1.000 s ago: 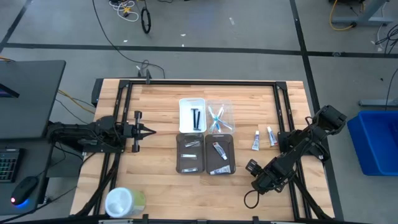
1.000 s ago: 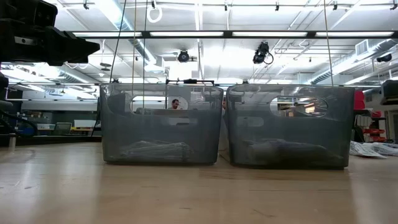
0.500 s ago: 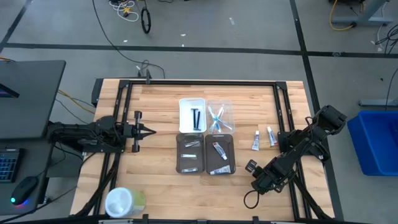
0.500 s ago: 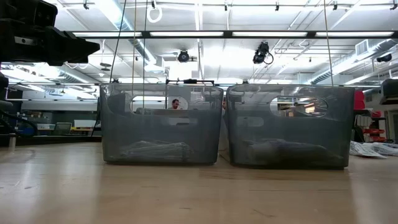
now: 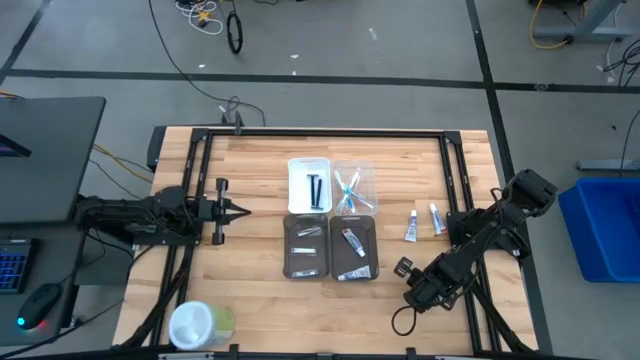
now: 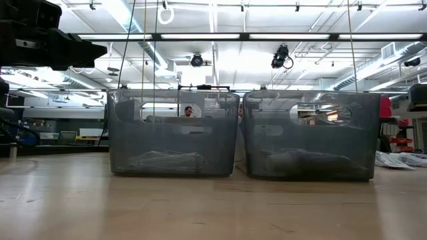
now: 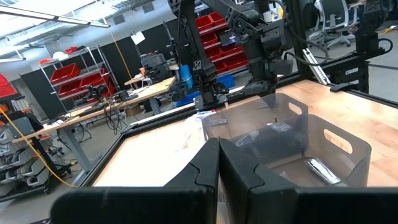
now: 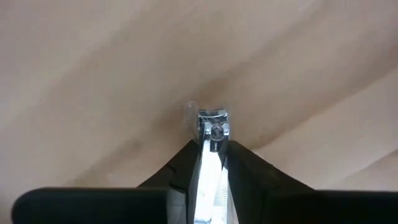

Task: Pick & Place Travel size toiletries
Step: Put the silver nail cutter into the left black bin

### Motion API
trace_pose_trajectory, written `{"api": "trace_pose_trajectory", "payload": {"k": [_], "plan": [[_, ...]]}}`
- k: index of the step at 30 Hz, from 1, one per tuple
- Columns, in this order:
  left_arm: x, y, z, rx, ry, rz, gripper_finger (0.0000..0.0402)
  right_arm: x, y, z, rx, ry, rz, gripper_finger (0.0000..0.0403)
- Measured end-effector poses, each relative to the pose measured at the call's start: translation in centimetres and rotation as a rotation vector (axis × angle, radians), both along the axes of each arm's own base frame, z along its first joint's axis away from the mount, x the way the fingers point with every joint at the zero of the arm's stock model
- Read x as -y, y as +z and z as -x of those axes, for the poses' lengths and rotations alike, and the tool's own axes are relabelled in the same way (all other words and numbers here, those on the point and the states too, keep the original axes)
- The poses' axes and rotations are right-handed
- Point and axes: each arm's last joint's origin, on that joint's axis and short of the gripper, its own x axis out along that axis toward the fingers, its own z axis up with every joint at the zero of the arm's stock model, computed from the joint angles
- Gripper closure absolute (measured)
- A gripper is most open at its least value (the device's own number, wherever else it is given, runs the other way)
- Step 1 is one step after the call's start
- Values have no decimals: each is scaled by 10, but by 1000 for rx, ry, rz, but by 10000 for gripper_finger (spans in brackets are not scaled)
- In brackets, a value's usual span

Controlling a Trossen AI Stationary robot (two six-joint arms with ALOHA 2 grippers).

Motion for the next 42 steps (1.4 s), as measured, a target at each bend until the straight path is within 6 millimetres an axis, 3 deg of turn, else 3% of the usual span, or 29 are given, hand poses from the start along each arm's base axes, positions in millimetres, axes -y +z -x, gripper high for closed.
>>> {"api": "trace_pose_trajectory", "payload": {"k": [9, 20, 29, 42], "plan": [[0, 0, 0, 0, 0, 0, 385, -12, 25, -12, 75, 38, -73, 332], [0, 0, 0, 0, 0, 0, 386, -6, 64, -32, 44, -5, -28, 332], [0, 0, 0, -1, 0, 0, 385, 20, 113, -69, 97, -160, -60, 333], [0, 0, 0, -1, 0, 0, 386, 73, 161, -119, 313, -391, -169, 333]]}}
